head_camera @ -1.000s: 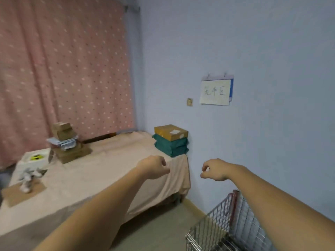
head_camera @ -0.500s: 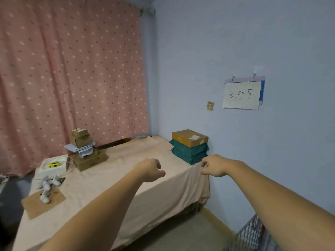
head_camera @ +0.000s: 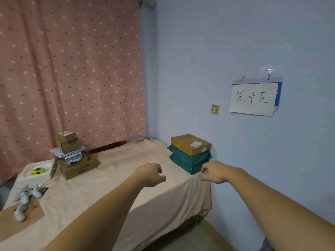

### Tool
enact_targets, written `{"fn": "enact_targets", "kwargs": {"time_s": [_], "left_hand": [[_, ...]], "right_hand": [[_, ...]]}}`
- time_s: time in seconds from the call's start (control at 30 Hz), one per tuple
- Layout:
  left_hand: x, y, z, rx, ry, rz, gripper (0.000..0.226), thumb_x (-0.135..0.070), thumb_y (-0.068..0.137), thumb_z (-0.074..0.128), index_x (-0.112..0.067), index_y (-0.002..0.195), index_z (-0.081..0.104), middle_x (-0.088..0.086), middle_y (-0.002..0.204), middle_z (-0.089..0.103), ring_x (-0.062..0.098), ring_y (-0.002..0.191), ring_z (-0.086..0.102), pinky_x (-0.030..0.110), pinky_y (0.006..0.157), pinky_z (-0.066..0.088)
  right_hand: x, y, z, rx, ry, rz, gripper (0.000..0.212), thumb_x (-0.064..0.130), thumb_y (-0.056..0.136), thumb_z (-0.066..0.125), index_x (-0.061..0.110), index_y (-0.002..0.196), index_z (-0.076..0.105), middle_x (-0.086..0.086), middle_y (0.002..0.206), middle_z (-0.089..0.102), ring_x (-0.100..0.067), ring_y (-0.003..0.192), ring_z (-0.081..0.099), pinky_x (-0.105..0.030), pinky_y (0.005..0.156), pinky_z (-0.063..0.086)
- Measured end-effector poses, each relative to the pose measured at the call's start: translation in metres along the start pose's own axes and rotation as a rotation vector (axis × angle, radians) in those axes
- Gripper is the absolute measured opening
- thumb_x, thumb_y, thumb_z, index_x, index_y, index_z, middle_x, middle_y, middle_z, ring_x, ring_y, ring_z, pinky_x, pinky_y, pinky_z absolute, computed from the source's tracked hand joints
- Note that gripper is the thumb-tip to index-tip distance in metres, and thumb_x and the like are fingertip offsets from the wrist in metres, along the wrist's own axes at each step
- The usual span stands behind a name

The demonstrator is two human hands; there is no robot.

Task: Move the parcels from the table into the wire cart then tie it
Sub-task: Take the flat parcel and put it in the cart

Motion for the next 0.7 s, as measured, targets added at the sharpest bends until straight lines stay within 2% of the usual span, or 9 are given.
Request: {"fn": "enact_targets", "kwargs": {"time_s": [0.27, 0.37, 0.43, 0.53, 0.6, 0.7], "left_hand": [[0.020, 0.117, 0.012, 0.039, 0.014, 0.048, 0.055, -0.059, 0.086, 0.053, -0.026, 0.130, 0.058, -0.001, 0.122, 0.065, 0.017, 0.097, 0.056, 0.030, 0.073, 0.044], [0.029, 0.165, 0.011, 0.043, 0.016, 0.069, 0.057, -0.061, 0.084, 0.052, -0.027, 0.128, 0.059, -0.001, 0.119, 0.066, 0.018, 0.095, 0.057, 0.032, 0.078, 0.052], [0.033, 0.196, 0.008, 0.043, 0.028, 0.086, 0.056, -0.061, 0.084, 0.052, -0.027, 0.127, 0.059, -0.002, 0.114, 0.065, 0.018, 0.094, 0.058, 0.033, 0.081, 0.054], [0.037, 0.240, 0.008, 0.056, 0.012, 0.108, 0.055, -0.060, 0.083, 0.052, -0.027, 0.127, 0.059, -0.004, 0.100, 0.060, 0.018, 0.092, 0.057, 0.031, 0.074, 0.050], [0.039, 0.271, 0.009, 0.065, 0.010, 0.124, 0.054, -0.059, 0.085, 0.052, -0.026, 0.127, 0.059, -0.003, 0.103, 0.062, 0.017, 0.090, 0.056, 0.029, 0.072, 0.045], [0.038, 0.319, 0.014, 0.070, 0.018, 0.156, 0.052, -0.057, 0.087, 0.052, -0.025, 0.128, 0.058, 0.000, 0.117, 0.067, 0.015, 0.091, 0.055, 0.028, 0.072, 0.042]], "right_hand": [[-0.017, 0.110, -0.010, 0.006, 0.015, 0.033, 0.040, 0.043, 0.094, 0.063, 0.012, 0.120, 0.067, -0.009, 0.118, 0.067, -0.025, 0.107, 0.065, -0.037, 0.093, 0.054], [-0.026, 0.152, -0.020, -0.010, 0.033, 0.065, 0.037, 0.041, 0.095, 0.063, 0.011, 0.115, 0.069, -0.011, 0.115, 0.068, -0.025, 0.105, 0.066, -0.035, 0.087, 0.054], [-0.032, 0.177, -0.024, -0.009, 0.030, 0.087, 0.035, 0.042, 0.095, 0.063, 0.013, 0.115, 0.069, -0.009, 0.115, 0.068, -0.024, 0.105, 0.065, -0.034, 0.086, 0.053], [-0.042, 0.213, -0.027, -0.001, 0.032, 0.121, 0.038, 0.042, 0.095, 0.063, 0.011, 0.118, 0.068, -0.010, 0.118, 0.067, -0.024, 0.103, 0.065, -0.034, 0.086, 0.052], [-0.049, 0.239, -0.028, 0.008, 0.040, 0.138, 0.040, 0.041, 0.095, 0.063, 0.010, 0.120, 0.066, -0.011, 0.120, 0.067, -0.022, 0.097, 0.063, -0.033, 0.085, 0.051], [-0.062, 0.279, -0.028, 0.016, 0.040, 0.150, 0.033, 0.041, 0.096, 0.063, 0.017, 0.118, 0.064, -0.005, 0.117, 0.064, -0.020, 0.102, 0.062, -0.032, 0.087, 0.051]]}}
Point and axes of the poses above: each hand's wrist, its own y-axis towards the middle knuckle, its own z-axis out of the palm, x = y × z, the point moved 6 cm from there along y, towards the middle knuckle
